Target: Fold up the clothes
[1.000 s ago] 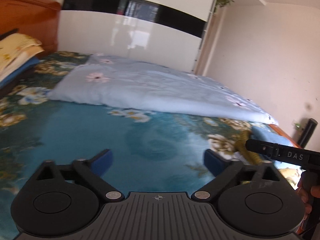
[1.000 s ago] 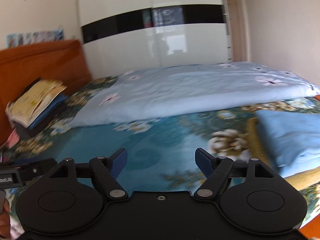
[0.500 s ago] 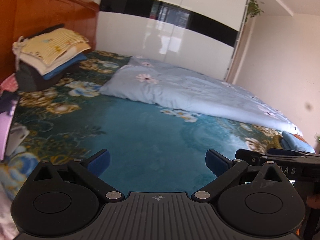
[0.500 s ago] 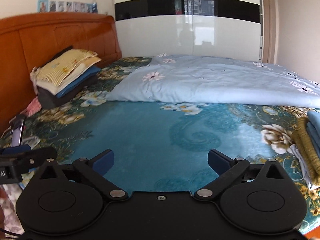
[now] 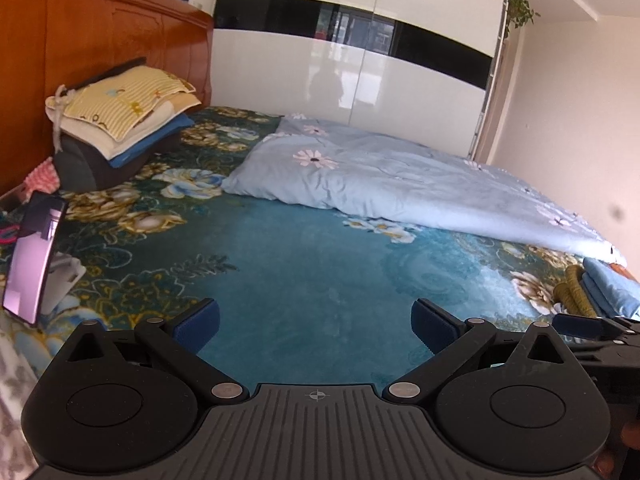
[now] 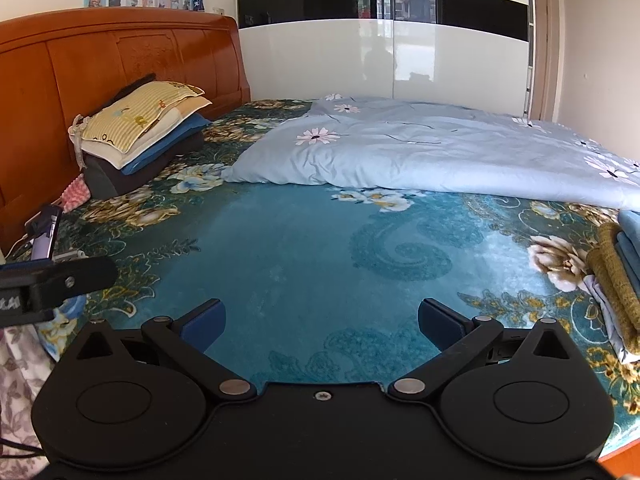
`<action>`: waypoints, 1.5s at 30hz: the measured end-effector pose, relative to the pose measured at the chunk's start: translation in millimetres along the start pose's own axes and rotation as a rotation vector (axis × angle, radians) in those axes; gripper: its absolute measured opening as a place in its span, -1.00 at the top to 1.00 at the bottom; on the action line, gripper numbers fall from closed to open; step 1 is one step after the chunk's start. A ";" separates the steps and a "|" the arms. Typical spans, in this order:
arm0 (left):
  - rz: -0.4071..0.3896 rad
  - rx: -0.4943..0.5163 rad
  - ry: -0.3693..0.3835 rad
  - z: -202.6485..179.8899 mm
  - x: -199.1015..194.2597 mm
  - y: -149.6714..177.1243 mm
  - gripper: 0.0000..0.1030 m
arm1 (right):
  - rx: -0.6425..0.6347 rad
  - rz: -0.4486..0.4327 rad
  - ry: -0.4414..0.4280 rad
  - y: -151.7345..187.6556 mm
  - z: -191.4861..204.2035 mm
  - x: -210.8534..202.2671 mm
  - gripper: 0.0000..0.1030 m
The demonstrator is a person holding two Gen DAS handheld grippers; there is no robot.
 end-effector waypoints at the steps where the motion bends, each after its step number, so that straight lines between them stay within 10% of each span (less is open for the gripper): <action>1: 0.004 0.008 -0.018 -4.0 1.3 -0.8 -1.00 | 0.004 -0.002 0.001 1.5 -2.9 -1.5 -0.98; 18: -0.041 0.102 -0.112 -55.1 15.6 -11.1 -1.00 | 0.118 0.025 0.034 19.4 -57.9 -1.7 -0.98; 45: -0.010 -0.001 -0.135 -15.5 22.2 -13.6 -1.00 | 0.090 0.090 0.003 15.2 -35.1 24.7 -0.98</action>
Point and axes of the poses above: each gripper's, at about its wrist camera, not at the fingertips, and x roughly the way its jaws point, z to its left, y to its underside, the point moved 4 cm from there along x, roughly the way its jaws point, and after that the axes turned 10 degrees about z, right-handed, at the moved point
